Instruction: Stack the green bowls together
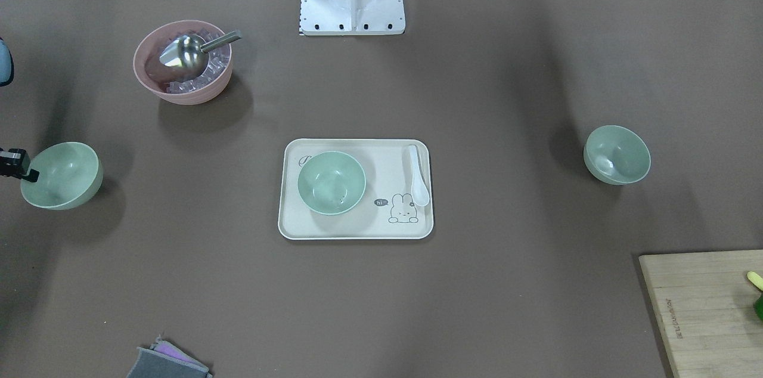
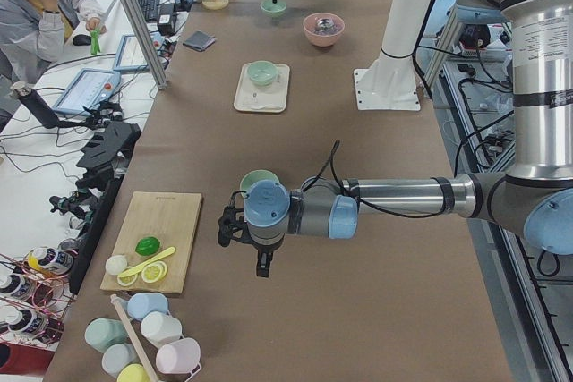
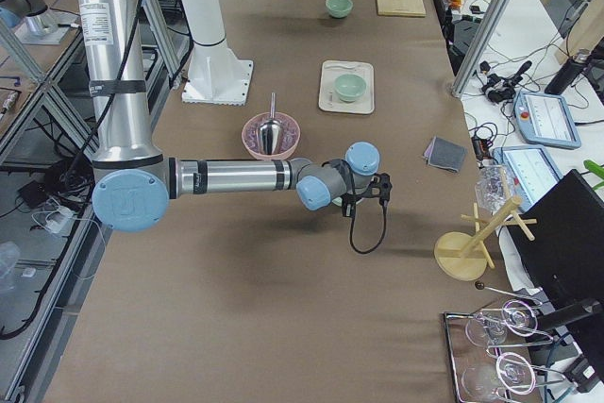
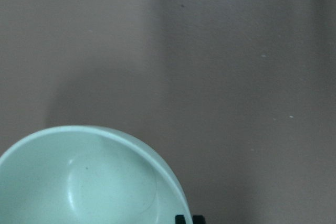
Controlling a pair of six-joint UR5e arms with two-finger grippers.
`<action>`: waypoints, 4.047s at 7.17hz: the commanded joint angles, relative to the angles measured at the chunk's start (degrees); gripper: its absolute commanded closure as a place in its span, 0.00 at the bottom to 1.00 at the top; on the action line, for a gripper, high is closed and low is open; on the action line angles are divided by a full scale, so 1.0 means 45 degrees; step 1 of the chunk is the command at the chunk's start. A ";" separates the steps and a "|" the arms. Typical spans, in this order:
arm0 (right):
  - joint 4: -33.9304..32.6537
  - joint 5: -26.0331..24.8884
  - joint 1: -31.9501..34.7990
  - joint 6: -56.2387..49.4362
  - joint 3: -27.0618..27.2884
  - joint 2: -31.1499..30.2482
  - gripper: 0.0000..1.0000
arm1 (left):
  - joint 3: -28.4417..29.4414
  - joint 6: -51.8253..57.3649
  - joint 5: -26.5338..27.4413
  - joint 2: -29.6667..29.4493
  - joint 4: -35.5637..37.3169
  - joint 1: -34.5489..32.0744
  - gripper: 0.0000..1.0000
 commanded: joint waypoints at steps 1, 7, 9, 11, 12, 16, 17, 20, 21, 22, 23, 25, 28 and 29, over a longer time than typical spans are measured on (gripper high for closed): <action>0.0064 0.0476 -0.0851 0.4246 0.0670 0.1821 1.00 | -0.0014 0.0000 0.0000 -0.0015 -0.0011 0.0000 0.02; -0.0013 -0.3168 -0.4995 1.1752 0.1084 0.5850 1.00 | 0.0005 0.0001 -0.0135 -0.0054 -0.0030 0.0176 0.02; 0.0065 -0.3314 -0.5350 1.2337 0.1045 0.6164 1.00 | 0.0005 0.0020 -0.0332 -0.0054 -0.0050 0.0176 0.02; 0.0104 -0.3411 -0.5663 1.2359 0.0657 0.6185 1.00 | 0.0005 0.0020 -0.0332 -0.0054 -0.0050 0.0214 0.02; 0.0104 -0.3470 -0.5664 1.2378 0.0616 0.6282 1.00 | 0.0024 0.0020 -0.0332 -0.0073 -0.0050 0.0234 0.02; 0.0104 -0.3664 -0.5664 1.3115 0.0284 0.6731 0.00 | 0.0063 -0.0812 -0.0158 -0.0287 -0.0359 0.1263 0.02; 0.0104 -0.3666 -0.5606 1.3121 0.0322 0.6732 0.00 | 0.0141 -0.2579 0.0018 -0.0520 -0.1000 0.1733 0.02; 0.0104 -0.2168 -0.3874 1.2811 0.0846 0.5394 0.00 | 0.1617 -0.5401 0.0624 -0.1045 -0.3965 0.3510 0.03; 0.0066 -0.1640 -0.3346 1.1648 0.1449 0.4360 0.00 | 0.2361 -0.6724 0.0645 -0.1553 -0.5058 0.4231 0.03; 0.0065 -0.1054 -0.2722 1.0515 0.1706 0.3538 0.00 | 0.2446 -0.8246 0.0664 -0.1732 -0.5901 0.5166 0.03; 0.0046 -0.0778 -0.2058 0.8957 0.1864 0.2737 0.00 | 0.2427 -0.9267 0.0858 -0.2043 -0.6199 0.5833 0.05; 0.0007 -0.0444 -0.1040 0.5052 0.1846 0.1192 0.00 | 0.2369 -0.9781 0.1094 -0.2395 -0.6241 0.6366 0.14; -0.0052 -0.0385 -0.0450 0.4275 0.1807 0.0758 0.00 | 0.2465 -1.0195 0.1133 -0.2515 -0.6222 0.6679 0.66; -0.0052 -0.0384 -0.0411 0.4002 0.1749 0.0679 0.00 | 0.2485 -1.0214 0.1133 -0.2496 -0.6222 0.6679 0.71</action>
